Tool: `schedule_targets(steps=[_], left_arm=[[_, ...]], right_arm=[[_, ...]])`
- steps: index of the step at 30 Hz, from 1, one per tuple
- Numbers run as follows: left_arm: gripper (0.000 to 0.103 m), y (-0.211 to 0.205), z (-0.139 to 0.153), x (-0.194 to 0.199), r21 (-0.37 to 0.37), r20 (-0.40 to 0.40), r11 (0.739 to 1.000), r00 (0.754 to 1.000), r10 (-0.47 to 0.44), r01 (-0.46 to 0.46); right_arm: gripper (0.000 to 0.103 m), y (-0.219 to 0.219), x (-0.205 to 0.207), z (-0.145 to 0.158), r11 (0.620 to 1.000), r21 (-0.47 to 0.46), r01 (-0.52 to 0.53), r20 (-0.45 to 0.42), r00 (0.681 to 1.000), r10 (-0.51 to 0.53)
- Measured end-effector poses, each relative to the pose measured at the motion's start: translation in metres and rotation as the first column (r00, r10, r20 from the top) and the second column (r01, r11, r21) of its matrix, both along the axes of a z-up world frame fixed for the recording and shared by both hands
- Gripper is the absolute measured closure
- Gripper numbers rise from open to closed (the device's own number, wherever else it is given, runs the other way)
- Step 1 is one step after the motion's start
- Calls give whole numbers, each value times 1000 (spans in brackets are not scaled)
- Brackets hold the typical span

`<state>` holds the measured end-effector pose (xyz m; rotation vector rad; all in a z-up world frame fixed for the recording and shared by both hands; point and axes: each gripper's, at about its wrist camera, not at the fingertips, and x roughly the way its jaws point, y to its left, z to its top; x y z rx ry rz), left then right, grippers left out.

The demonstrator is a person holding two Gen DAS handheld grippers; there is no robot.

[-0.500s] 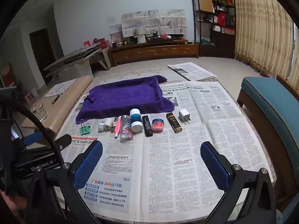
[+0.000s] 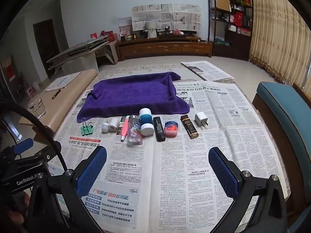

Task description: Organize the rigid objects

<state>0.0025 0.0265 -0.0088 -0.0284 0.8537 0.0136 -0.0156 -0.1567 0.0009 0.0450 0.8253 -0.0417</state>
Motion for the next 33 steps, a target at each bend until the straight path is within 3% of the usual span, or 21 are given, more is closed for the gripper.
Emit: schedule_targets(steps=[10, 33], left_arm=[[0, -1, 1, -6, 39, 22, 999, 999, 26, -27], [0, 6, -3, -2, 40, 11, 998, 999, 38, -39]], right_arm=[[0, -6, -2, 0, 1000, -6, 14, -17, 1000, -14], [0, -2, 0, -2, 1000, -26, 12, -22, 1000, -13]])
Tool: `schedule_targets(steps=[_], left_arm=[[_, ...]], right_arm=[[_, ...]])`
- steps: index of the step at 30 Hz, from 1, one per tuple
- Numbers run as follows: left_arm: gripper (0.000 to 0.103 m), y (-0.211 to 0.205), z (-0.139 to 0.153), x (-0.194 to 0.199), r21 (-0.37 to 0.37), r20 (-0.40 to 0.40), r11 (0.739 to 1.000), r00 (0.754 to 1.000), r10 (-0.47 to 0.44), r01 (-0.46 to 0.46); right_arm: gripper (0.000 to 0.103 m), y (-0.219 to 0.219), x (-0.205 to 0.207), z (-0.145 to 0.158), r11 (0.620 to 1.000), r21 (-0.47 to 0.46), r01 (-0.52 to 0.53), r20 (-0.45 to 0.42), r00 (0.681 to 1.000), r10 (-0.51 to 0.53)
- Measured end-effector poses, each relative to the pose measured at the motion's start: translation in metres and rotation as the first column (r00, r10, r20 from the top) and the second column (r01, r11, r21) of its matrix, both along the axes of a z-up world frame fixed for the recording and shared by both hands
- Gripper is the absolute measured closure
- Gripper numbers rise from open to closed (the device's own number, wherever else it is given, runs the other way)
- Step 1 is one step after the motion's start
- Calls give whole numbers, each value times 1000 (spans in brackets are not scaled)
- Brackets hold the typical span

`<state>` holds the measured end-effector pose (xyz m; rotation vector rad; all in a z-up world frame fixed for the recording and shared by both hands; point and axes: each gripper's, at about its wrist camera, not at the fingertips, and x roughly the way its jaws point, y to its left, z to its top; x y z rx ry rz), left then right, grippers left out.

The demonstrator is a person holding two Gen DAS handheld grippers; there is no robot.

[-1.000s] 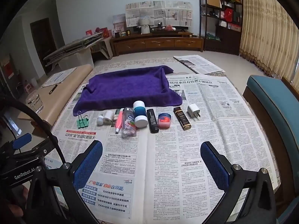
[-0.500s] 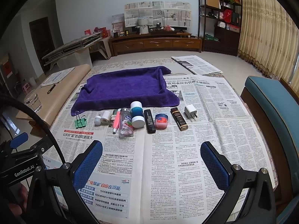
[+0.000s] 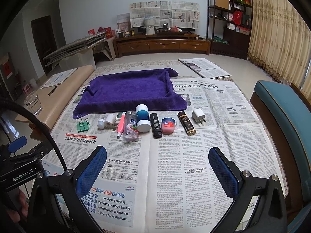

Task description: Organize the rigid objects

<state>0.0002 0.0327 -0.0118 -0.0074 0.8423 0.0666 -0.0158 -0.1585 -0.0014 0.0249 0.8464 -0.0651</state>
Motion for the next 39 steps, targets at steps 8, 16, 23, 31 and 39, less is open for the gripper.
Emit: schedule_targets(steps=[8, 16, 23, 31, 39], left_arm=[[0, 2, -1, -1, 3, -2, 1000, 1000, 2, -2], [0, 3, -1, -1, 4, -4, 1000, 1000, 8, -8], [0, 3, -1, -2, 4, -7, 1000, 1000, 14, -14], [0, 3, -1, -2, 3, -6, 1000, 1000, 14, -14], [0, 2, -1, -2, 1, -8, 1000, 1000, 15, -15]], right_arm=[[0, 0, 0, 0, 1000, 0, 4, 1, 1000, -4], [0, -1, 0, 0, 1000, -1, 10, 4, 1000, -10], [0, -3, 0, 1, 1000, -5, 14, 0, 1000, -14], [0, -4, -1, 1, 1000, -1, 15, 2, 1000, -15], [0, -4, -2, 0, 1000, -4, 16, -1, 1000, -16]])
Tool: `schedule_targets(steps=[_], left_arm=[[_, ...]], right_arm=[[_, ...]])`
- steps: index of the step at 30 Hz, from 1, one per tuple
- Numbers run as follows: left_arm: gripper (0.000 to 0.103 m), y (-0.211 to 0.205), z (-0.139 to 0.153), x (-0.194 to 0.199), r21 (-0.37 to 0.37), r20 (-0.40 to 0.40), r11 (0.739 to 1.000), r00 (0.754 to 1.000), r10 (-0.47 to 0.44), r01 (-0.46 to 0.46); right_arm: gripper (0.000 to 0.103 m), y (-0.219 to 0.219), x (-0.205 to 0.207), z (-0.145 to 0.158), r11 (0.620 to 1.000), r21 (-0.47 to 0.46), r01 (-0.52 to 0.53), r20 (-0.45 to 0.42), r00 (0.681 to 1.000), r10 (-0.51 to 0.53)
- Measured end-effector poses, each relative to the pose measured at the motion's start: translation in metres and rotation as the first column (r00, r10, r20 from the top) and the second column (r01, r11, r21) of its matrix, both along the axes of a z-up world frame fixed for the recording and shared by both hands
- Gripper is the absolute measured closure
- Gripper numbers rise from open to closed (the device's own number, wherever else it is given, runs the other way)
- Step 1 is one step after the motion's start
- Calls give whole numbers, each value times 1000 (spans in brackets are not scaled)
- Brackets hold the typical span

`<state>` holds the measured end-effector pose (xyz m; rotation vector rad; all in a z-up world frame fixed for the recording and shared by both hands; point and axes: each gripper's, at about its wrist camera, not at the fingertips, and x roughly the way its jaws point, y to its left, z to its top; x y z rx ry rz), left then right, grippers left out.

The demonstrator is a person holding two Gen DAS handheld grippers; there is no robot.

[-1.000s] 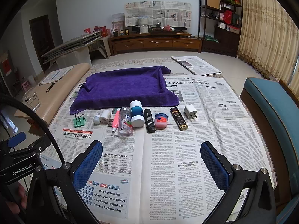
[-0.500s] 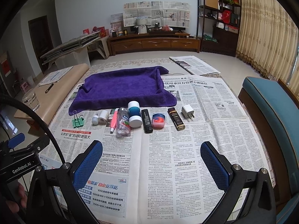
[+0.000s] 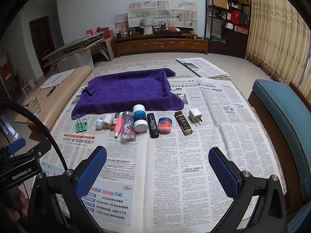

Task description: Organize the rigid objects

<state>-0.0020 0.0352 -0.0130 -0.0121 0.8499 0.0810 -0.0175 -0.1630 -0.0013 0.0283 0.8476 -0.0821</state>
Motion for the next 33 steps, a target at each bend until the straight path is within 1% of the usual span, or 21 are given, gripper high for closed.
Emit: schedule_targets(steps=[9, 10, 12, 15, 18, 21, 25, 27, 29, 33], left_arm=[[0, 1, 0, 1, -1, 7, 1000, 1000, -4, 4], [0, 2, -1, 3, -5, 10, 1000, 1000, -5, 5], [0, 5, -4, 8, -41, 11, 999, 999, -31, 31], [0, 11, -12, 19, -57, 2, 998, 1000, -15, 15], [0, 12, -22, 35, -19, -10, 1000, 1000, 8, -8], [0, 12, -35, 53, -13, -37, 1000, 999, 4, -5], [0, 14, -57, 77, -41, -67, 999, 998, 20, -23], [0, 17, -67, 87, -68, -83, 997, 996, 36, -41], [0, 20, -76, 98, -105, -82, 993, 996, 40, -49], [0, 24, -95, 122, -101, -100, 992, 993, 64, -74]], right_arm=[[0, 1, -1, 1, 1000, 3, -4, 0, 1000, 4], [0, 0, -1, 1, 1000, 6, -4, 0, 1000, 4], [0, -2, 0, 1, 1000, 10, 0, -2, 1000, 0], [0, -8, 6, -2, 1000, 19, 6, -8, 1000, -5], [0, -15, 15, -7, 999, 41, -3, -8, 1000, 4], [0, -26, 26, -12, 999, 53, 13, 9, 1000, -13], [0, -35, 46, -21, 999, 7, 32, -6, 999, -32], [0, -40, 59, -30, 1000, -14, 22, -22, 1000, -22], [0, -47, 71, -39, 999, -32, 13, -40, 999, -15], [0, -62, 96, -55, 998, -58, -11, -63, 998, 7]])
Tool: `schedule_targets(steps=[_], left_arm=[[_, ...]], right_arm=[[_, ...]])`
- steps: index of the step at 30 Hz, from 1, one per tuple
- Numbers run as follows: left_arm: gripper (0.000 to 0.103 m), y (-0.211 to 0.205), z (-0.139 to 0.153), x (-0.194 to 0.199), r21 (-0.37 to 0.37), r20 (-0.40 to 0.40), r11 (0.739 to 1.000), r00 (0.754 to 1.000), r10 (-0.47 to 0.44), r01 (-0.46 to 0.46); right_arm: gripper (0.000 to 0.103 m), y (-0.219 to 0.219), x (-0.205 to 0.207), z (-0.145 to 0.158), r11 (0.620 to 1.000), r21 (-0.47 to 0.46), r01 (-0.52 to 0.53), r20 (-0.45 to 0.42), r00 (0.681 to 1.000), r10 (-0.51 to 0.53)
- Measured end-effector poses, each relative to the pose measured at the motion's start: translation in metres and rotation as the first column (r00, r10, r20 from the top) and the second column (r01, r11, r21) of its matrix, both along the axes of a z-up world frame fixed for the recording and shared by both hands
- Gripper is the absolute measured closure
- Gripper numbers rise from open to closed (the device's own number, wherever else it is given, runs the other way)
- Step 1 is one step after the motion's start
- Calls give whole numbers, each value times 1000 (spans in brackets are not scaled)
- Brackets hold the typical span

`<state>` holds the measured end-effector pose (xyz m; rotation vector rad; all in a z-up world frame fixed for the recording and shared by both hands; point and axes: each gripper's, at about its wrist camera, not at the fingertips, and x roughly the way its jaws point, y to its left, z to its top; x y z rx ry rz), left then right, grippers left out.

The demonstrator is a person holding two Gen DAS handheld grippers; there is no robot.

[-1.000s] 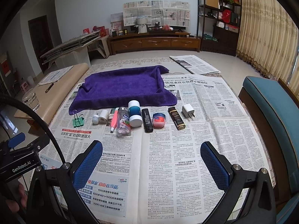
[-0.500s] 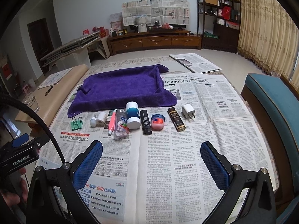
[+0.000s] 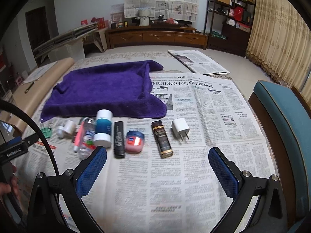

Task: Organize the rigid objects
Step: 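Grasp the green binder clip with the left tool while the right tool grasps the white charger plug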

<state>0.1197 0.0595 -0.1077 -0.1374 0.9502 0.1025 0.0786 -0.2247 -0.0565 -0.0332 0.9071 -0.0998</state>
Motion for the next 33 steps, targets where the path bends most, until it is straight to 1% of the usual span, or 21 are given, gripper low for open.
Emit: schedule_targets(steps=[4, 7, 11, 12, 15, 17, 20, 22, 23, 25, 27, 33], left_arm=[[2, -1, -13, 15, 20, -13, 1000, 1000, 10, -10], [3, 0, -20, 22, 15, -12, 1000, 1000, 12, -11], [12, -1, -30, 29, 16, -17, 1000, 1000, 24, -24], [16, -1, -32, 30, 13, -21, 1000, 999, 29, -28], [19, -5, -34, 28, 39, 1, 999, 1000, 26, -26], [21, -9, -35, 28, 73, 6, 997, 1000, 17, -18], [32, -9, -33, 25, 68, 24, 998, 1000, 9, -11], [59, -7, -30, 23, 66, 41, 998, 999, 17, -19], [64, -6, -29, 22, 68, 44, 997, 999, 23, -26], [64, -4, -29, 22, 55, 47, 998, 999, 18, -21], [64, -3, -29, 23, 45, 50, 999, 999, 16, -18], [64, 0, -29, 24, 36, 53, 999, 998, 16, -18]], right_arm=[[0, -19, 25, -15, 1000, -14, -10, -24, 1000, 10], [1, -31, 40, -21, 1000, -12, -8, -26, 1000, 8], [1, -43, 50, -26, 1000, 11, -16, -8, 1000, 16], [1, -45, 51, -28, 1000, 18, -16, 0, 1000, 16], [1, -50, 55, -33, 999, 35, -12, 4, 1000, 12], [1, -52, 57, -37, 999, 29, -14, -2, 1000, 14], [1, -54, 58, -43, 1000, 16, -18, -14, 1000, 18], [1, -58, 59, -48, 1000, 17, -14, -29, 999, 15], [1, -62, 59, -50, 1000, 24, -8, -39, 999, 9], [1, -68, 59, -54, 999, 50, -1, -53, 999, 4], [3, -73, 58, -56, 998, 59, -2, -53, 999, 5], [4, -75, 62, -59, 999, 41, -35, -40, 999, 37]])
